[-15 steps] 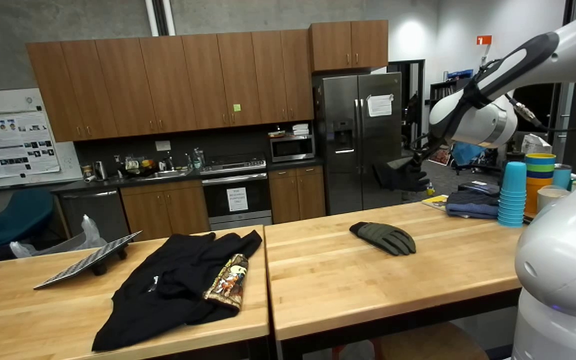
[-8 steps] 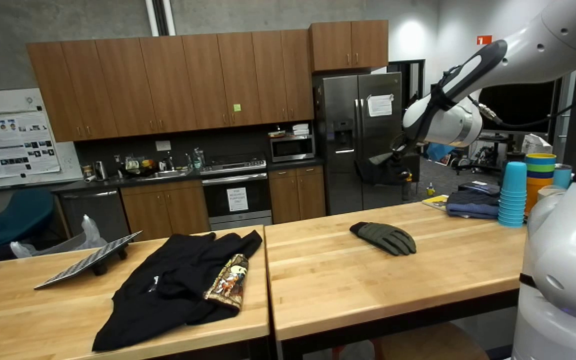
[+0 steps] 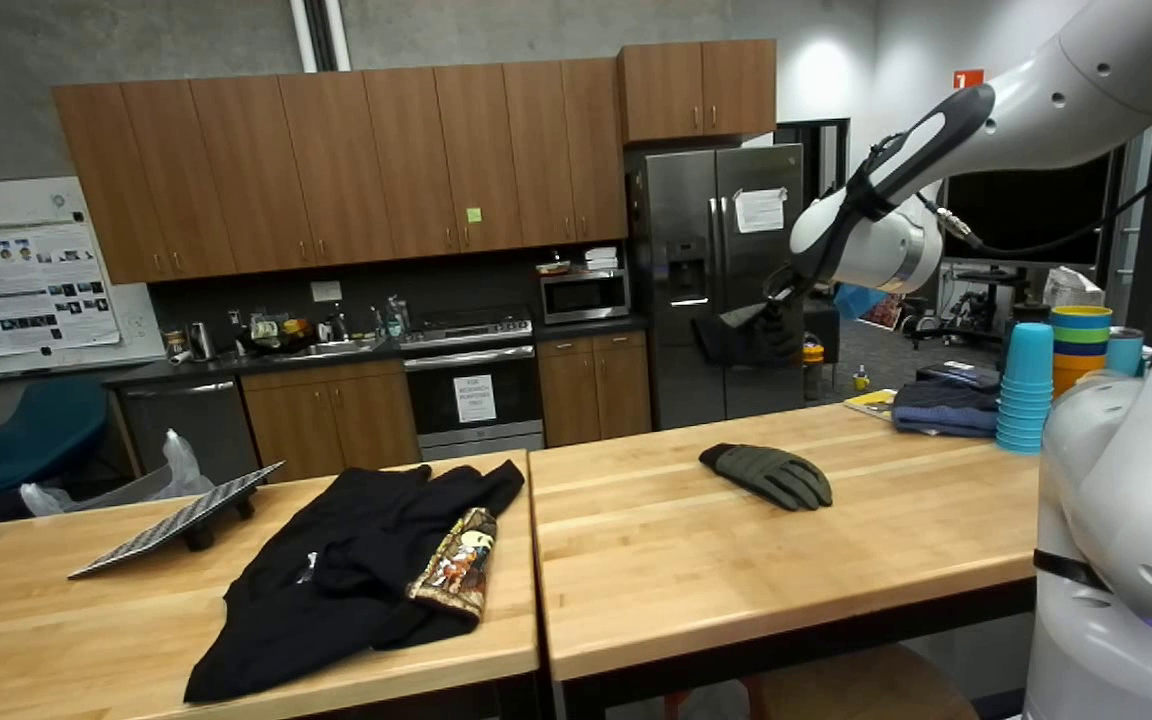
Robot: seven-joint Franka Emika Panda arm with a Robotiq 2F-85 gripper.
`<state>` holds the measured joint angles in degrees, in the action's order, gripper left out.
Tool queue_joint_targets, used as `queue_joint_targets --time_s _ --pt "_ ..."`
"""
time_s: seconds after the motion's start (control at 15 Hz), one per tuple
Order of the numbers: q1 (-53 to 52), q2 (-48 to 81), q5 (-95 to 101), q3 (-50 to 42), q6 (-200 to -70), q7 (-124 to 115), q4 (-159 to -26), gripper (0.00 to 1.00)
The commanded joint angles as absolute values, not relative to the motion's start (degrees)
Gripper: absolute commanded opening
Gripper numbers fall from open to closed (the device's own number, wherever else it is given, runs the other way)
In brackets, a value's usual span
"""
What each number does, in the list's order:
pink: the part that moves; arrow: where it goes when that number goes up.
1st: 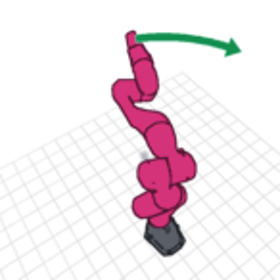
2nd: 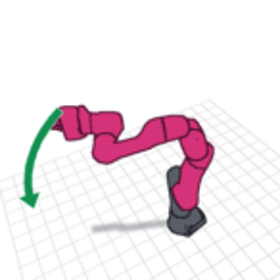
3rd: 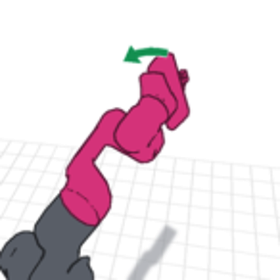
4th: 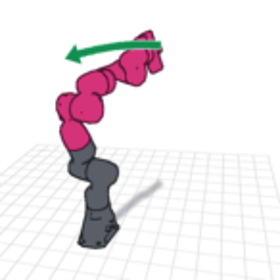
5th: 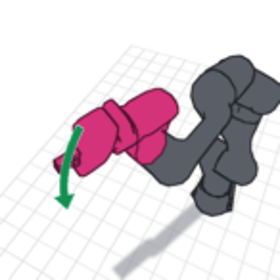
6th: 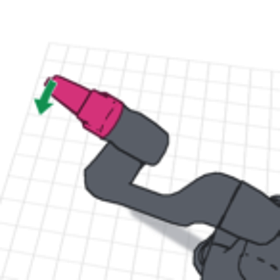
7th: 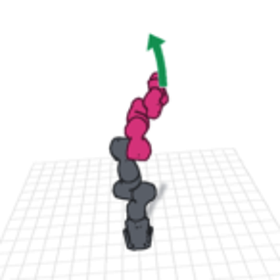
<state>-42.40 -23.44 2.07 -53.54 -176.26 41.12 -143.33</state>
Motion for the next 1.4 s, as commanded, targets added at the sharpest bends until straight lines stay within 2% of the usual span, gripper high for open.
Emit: queue_joint_targets --time_s 0.0,0.13,0.2,1.27,1.33 --pt "-42.4 -23.4 2.1 -53.5 -176.3 41.1 -143.4 0.18" --pt "-42.4 -23.4 2.1 -53.5 -176.3 41.1 -143.4 0.3" --pt "-42.4 -23.4 2.1 -53.5 -176.3 41.1 -143.4 0.31" --pt "-42.4 -23.4 2.1 -53.5 -176.3 41.1 -143.4 0.31" --pt "-43.3 -24.3 1.6 -54.4 -176.2 41.4 -143.6 0.56"
